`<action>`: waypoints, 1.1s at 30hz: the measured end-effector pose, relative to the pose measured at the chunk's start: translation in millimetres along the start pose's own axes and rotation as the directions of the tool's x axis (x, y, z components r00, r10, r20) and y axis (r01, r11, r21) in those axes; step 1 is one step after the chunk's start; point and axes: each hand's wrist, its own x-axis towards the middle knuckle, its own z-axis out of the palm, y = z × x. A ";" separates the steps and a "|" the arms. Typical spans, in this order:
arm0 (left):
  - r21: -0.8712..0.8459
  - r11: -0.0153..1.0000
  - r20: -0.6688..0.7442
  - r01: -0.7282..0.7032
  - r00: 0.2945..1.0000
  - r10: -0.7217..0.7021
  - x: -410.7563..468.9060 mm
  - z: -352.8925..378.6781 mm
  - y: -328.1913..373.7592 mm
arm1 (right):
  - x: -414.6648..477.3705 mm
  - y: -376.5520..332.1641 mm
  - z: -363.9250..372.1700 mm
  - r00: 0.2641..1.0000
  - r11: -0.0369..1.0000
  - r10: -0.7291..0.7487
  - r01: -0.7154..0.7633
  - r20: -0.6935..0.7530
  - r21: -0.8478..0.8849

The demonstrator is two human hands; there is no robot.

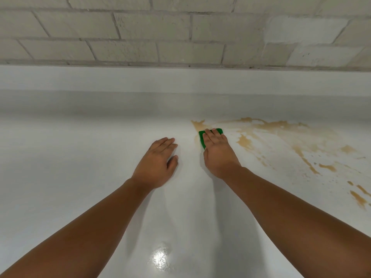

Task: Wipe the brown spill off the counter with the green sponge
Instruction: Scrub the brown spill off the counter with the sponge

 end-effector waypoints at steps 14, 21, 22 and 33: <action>0.098 0.992 0.009 0.074 0.997 -0.075 38.7 -23.7 -49.1 | 9.6 41.0 -8.7 0.994 0.995 0.101 -0.100 -0.043 0.021; 0.077 0.994 0.030 0.078 0.996 -0.081 33.9 -20.3 -49.0 | 6.4 6.1 2.9 0.993 0.994 -0.095 0.098 -0.065 0.041; 0.077 0.994 0.025 0.074 0.997 -0.076 34.0 -20.0 -49.3 | 4.0 10.3 2.1 0.991 0.992 -0.126 0.127 -0.033 0.024; 0.070 0.995 -0.013 0.069 0.998 -0.069 37.0 -16.8 -51.8 | 87.3 15.2 -5.2 0.997 0.997 0.079 -0.078 0.022 -0.011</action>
